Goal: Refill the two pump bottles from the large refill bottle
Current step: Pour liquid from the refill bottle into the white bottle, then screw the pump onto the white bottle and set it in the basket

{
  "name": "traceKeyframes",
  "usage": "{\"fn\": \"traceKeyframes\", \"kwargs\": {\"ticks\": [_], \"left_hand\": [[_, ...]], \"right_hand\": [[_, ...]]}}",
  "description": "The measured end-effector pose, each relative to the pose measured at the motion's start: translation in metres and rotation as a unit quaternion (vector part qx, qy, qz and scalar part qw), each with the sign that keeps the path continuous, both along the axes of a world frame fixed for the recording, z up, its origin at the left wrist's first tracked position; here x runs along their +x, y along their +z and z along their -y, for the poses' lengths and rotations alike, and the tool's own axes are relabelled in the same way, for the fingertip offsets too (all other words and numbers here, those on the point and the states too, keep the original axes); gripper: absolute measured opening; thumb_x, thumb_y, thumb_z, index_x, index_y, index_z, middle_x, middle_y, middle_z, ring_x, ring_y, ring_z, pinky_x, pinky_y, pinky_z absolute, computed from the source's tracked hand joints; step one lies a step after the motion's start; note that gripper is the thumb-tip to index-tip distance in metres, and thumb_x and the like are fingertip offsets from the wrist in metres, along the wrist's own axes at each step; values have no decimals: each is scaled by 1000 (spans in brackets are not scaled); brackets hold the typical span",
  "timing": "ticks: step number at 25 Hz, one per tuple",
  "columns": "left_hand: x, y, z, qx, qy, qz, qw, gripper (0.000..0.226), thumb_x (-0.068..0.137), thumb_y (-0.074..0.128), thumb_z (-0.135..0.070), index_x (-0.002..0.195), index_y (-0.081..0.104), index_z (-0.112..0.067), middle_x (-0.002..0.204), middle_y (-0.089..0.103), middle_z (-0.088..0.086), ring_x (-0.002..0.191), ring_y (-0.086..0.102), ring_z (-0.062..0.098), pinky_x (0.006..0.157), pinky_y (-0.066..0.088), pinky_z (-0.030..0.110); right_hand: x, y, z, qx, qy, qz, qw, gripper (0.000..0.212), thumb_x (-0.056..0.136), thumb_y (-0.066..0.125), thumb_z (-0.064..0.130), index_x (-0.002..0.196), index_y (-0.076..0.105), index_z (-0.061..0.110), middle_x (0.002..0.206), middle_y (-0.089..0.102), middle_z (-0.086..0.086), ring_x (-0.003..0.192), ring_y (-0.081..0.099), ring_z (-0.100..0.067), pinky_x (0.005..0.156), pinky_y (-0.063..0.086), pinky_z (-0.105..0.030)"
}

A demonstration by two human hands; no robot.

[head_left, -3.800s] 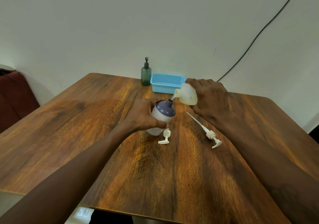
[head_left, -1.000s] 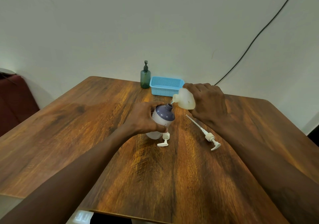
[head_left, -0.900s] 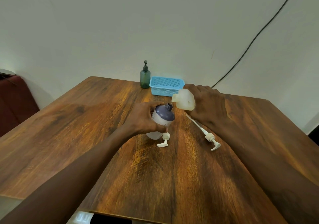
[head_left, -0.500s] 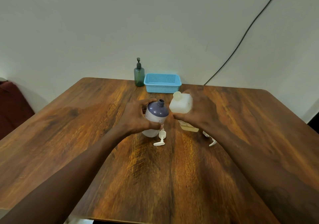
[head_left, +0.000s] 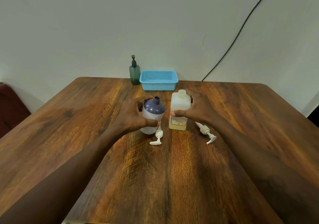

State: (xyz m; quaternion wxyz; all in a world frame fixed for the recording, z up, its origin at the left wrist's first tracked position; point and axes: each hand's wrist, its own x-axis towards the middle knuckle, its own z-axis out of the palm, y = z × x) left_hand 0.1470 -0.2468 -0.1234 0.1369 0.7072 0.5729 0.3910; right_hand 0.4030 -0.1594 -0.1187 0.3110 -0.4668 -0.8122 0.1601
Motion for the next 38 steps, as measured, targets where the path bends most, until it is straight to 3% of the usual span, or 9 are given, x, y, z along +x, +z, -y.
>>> {"fn": "traceKeyframes", "kwargs": {"ticks": [10, 14, 18, 23, 27, 30, 32, 35, 38], "left_hand": [[-13, -4, 3, -21, 4, 6, 1000, 97, 56, 96, -41, 143, 55, -23, 131, 65, -6, 112, 59, 8, 85, 44, 12], [-20, -4, 11, -19, 8, 6, 1000, 94, 61, 97, -32, 143, 54, -19, 131, 64, -3, 112, 57, 7, 82, 40, 6], [-29, -6, 21, -4, 13, 0, 1000, 93, 59, 96, -37, 142, 56, -20, 129, 67, -3, 111, 62, 10, 85, 45, 12], [-45, -10, 38, -9, 5, -2, 1000, 91, 55, 90, -50, 137, 59, -27, 125, 67, -12, 110, 62, 7, 92, 55, 28], [-60, -17, 44, -19, 28, 10, 999, 98, 52, 87, -58, 140, 58, -27, 128, 66, -9, 113, 61, 8, 93, 52, 28], [-60, -16, 45, -11, 31, 16, 999, 94, 55, 93, -49, 139, 59, -25, 126, 68, -9, 110, 62, 7, 89, 50, 21], [-59, -14, 45, -7, 31, 22, 999, 92, 57, 94, -44, 139, 59, -23, 125, 67, -9, 108, 62, 6, 85, 46, 15], [-60, -12, 47, -13, 24, 22, 999, 94, 55, 90, -51, 139, 59, -24, 122, 65, -13, 103, 60, -3, 87, 47, 15], [-63, -9, 49, -16, 33, 34, 999, 98, 50, 86, -60, 139, 58, -26, 120, 65, -15, 104, 60, -5, 90, 50, 19]], "right_hand": [[3, 6, 3, -38, 15, 9, 999, 99, 69, 90, 50, 150, 37, 28, 142, 55, 0, 118, 58, -17, 83, 50, -22], [-14, 10, 25, 113, -12, 21, 993, 105, 71, 87, 53, 154, 30, 25, 156, 41, -4, 132, 45, -17, 105, 44, -37], [-40, 10, 44, 223, 64, 71, 970, 77, 81, 83, 34, 147, 49, 16, 154, 49, -9, 145, 43, -27, 116, 41, -42], [-64, -4, 56, 130, 184, 90, 970, 70, 75, 70, -8, 139, 60, 18, 129, 70, -7, 115, 68, -25, 95, 58, -41], [-69, -17, 48, 64, 179, 171, 967, 50, 71, 80, 3, 116, 71, 24, 106, 75, 1, 91, 68, -16, 80, 60, -41], [-74, -24, 50, 6, 213, 356, 910, 59, 69, 86, 11, 122, 70, 31, 114, 72, 5, 98, 67, -15, 79, 58, -31], [-77, -30, 48, 0, 222, 397, 891, 61, 70, 84, 11, 126, 69, 32, 115, 73, 5, 95, 69, -16, 75, 58, -28], [-79, -30, 42, 28, 203, 367, 907, 52, 72, 84, 14, 120, 73, 31, 109, 75, 7, 86, 70, -10, 73, 60, -28], [-79, -12, 45, 58, 210, 177, 960, 28, 85, 70, 12, 106, 76, 29, 97, 74, 9, 82, 67, -6, 71, 56, -27]]}}
